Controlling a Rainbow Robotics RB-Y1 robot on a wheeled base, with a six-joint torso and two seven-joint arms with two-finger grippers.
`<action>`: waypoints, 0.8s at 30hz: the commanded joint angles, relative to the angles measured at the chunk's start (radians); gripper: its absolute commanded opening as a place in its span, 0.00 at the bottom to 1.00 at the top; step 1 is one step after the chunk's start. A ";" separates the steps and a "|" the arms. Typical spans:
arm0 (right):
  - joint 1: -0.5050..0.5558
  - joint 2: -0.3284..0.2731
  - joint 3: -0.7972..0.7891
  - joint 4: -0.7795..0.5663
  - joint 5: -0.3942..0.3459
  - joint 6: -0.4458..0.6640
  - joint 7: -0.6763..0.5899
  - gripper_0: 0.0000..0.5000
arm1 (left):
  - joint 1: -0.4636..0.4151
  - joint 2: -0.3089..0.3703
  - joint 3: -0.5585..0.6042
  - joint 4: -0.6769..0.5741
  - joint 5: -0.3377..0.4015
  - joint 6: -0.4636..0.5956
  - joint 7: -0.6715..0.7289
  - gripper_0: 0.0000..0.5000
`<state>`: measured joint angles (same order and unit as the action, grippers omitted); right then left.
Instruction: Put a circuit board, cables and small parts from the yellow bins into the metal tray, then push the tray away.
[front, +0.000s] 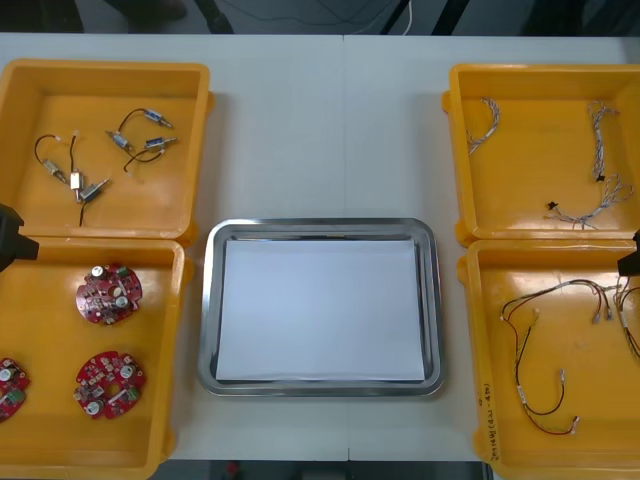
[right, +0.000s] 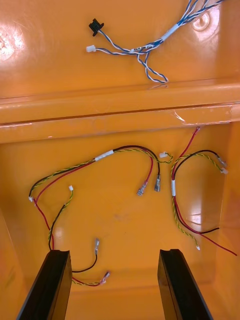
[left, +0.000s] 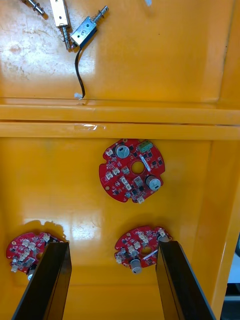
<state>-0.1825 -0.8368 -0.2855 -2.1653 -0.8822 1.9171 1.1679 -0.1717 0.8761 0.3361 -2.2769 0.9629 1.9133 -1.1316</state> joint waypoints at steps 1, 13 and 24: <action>0.008 -0.041 -0.030 -0.005 -0.006 0.003 0.009 1.00 | 0.014 0.047 0.023 -0.024 0.007 0.007 -0.020 1.00; 0.008 -0.041 -0.030 -0.005 -0.006 0.003 0.009 1.00 | 0.014 0.047 0.023 -0.024 0.007 0.007 -0.020 1.00; 0.008 -0.041 -0.030 -0.005 -0.006 0.003 0.009 1.00 | 0.014 0.047 0.023 -0.024 0.007 0.007 -0.020 1.00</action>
<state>-0.1825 -0.8369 -0.2855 -2.1653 -0.8822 1.9171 1.1679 -0.1717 0.8761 0.3361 -2.2769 0.9629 1.9133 -1.1317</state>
